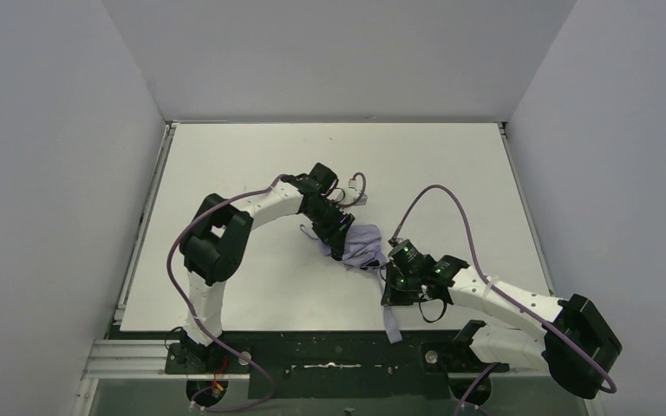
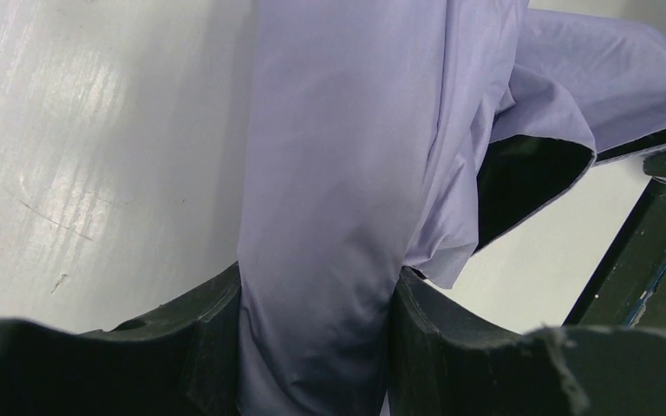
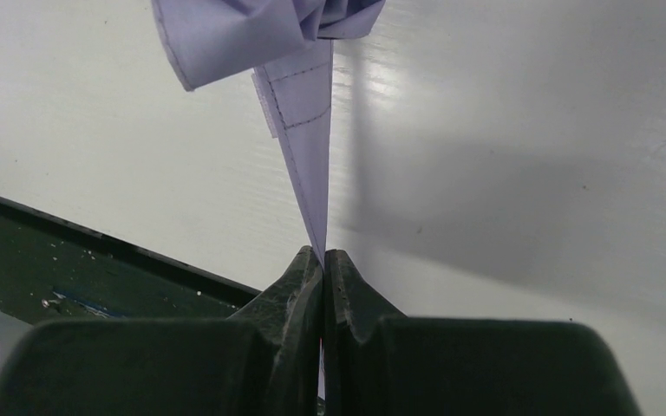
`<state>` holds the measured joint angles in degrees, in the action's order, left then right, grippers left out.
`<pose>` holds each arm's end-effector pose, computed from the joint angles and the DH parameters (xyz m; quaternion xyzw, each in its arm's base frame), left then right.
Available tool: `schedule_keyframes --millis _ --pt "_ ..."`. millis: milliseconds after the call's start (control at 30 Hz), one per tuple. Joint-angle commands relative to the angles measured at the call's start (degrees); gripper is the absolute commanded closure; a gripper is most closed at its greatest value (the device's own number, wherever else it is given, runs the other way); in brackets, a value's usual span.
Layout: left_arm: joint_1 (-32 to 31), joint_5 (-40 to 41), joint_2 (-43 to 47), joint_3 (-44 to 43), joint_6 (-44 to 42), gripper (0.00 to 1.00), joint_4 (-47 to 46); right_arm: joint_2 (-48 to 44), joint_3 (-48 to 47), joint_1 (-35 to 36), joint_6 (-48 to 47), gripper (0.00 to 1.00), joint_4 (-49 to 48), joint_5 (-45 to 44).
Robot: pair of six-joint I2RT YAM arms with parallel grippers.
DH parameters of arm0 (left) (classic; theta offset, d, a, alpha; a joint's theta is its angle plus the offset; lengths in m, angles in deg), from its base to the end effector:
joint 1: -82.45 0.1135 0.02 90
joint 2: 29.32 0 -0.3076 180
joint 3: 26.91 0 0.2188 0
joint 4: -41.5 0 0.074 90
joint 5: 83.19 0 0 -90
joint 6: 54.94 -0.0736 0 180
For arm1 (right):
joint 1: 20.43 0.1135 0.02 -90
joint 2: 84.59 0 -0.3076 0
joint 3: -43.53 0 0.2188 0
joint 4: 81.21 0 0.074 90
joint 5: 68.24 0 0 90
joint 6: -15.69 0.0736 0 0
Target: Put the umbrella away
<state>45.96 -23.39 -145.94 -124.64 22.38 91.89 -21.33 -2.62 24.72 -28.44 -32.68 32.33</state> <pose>0.3104 -0.2757 0.1889 0.4377 0.8441 -0.2866 0.1170 0.0970 0.1166 0.1905 -0.0133 0.9734 0.2130 0.0830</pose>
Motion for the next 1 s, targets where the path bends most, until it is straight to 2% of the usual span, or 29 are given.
schedule_keyframes --millis 0,233,467,667,967 --pt "3.36 16.51 -2.8 -1.91 1.02 1.0 -2.92 -0.42 -0.18 2.61 1.28 1.0 11.36 4.18" --pt "3.22 16.46 -2.82 -1.75 0.89 1.0 -3.11 -1.96 -15.6 3.52 -3.93 1.0 23.96 -13.79" --pt "3.18 18.22 -2.82 -2.19 0.86 1.0 -2.89 4.74 -28.1 7.39 -5.53 1.0 38.77 -28.99" --pt "3.18 22.35 -2.44 -2.38 1.84 1.0 -3.48 11.08 -28.58 15.02 -0.84 1.0 44.5 -35.68" --pt "3.0 23.69 -2.21 -2.64 2.01 1.0 -3.45 21.98 -25.5 27.36 3.17 1.0 39.01 -38.95"
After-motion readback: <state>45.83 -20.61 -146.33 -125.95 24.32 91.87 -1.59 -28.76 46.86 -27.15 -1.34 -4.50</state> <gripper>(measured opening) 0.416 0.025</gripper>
